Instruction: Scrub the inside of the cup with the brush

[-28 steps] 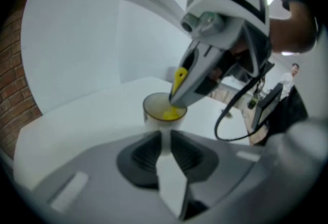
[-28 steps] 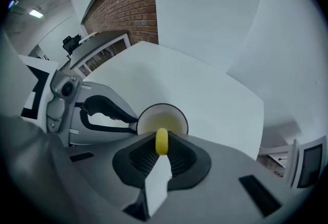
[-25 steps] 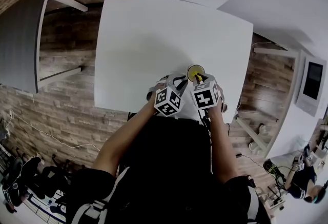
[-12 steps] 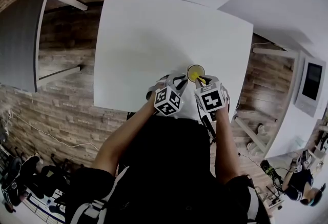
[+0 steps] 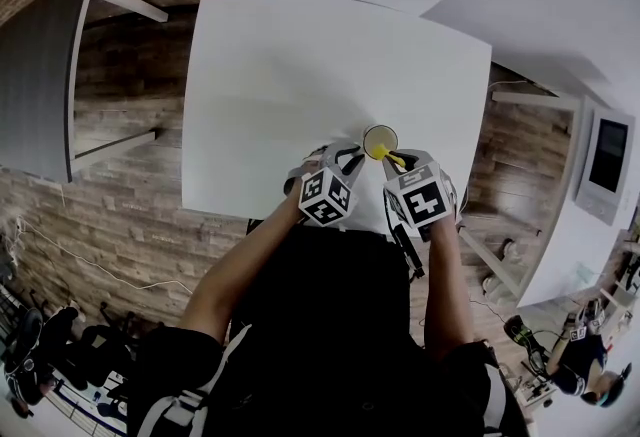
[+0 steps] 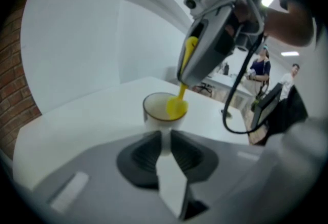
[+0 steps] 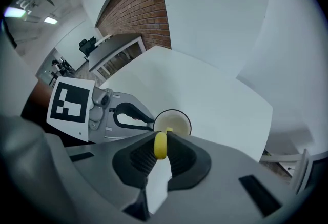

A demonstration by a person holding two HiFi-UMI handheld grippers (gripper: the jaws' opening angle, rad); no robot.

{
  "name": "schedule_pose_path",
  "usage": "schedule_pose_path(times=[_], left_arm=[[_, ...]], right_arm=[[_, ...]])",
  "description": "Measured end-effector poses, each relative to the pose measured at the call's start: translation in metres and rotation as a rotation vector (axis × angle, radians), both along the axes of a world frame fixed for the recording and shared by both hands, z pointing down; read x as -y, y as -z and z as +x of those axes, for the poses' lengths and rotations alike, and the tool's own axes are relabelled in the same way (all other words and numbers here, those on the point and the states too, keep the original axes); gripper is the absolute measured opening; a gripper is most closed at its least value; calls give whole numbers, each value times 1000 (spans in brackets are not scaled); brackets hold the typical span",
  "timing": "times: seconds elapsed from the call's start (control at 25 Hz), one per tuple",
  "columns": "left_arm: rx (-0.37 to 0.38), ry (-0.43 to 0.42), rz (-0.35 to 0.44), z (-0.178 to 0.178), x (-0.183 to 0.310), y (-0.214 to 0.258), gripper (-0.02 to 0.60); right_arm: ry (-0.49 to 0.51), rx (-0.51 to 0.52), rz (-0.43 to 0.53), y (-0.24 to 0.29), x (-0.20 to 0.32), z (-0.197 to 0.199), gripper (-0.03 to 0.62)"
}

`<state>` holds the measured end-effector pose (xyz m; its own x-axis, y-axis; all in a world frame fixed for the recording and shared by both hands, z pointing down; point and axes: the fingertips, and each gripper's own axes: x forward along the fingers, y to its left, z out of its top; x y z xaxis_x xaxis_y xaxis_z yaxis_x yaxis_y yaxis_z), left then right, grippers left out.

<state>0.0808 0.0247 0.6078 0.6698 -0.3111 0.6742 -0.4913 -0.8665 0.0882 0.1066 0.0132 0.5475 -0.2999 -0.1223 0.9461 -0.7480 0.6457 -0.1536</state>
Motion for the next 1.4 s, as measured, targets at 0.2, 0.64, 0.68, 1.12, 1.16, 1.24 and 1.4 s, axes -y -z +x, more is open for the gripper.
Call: schedule_pose_path(times=[0.2,0.64,0.68,1.12,1.16,1.24,1.4], left_arm=[[6,-3,1,0,0,1,60],[7,1,6,-1,1,1,60],[8,2,6,-1,1,0,60],[18,5,9,-2,1,-1,60],[19,8,9,-2,2,-1,60],[22,16,9,-3,2,-1,60],[31,30,6,-2,2,-1,61]], right_arm=[[-44,30,-32,-24,5,-7,29],[-92,35,-22,-49,14,-11,29],[-90,39,-24,-48,13,-10,29],[-121,127,31,-3,4,-7,29],[-127,133,43,2,4,-6,29],[-139,134,74,13,4,-3,29],[-191,141,162,30,5,8,29]])
